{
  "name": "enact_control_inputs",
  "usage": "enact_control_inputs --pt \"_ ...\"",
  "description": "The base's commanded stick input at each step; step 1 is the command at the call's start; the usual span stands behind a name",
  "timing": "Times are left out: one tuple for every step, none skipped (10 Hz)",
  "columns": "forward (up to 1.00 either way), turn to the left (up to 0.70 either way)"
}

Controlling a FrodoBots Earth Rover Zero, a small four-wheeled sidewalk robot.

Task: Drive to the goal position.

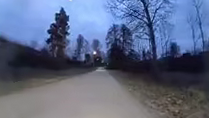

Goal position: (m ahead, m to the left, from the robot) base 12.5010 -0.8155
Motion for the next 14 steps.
enact_control_inputs --pt "1.0 0.0" --pt "1.0 0.0" --pt "1.0 0.0" --pt "1.0 0.0" --pt "1.0 0.0" --pt "1.0 0.0" --pt "1.0 0.0" --pt "1.0 0.0" --pt "1.0 0.04" --pt "1.0 0.23" --pt "1.0 0.4" --pt "1.0 0.39" --pt "1.0 0.34" --pt "1.0 0.07"
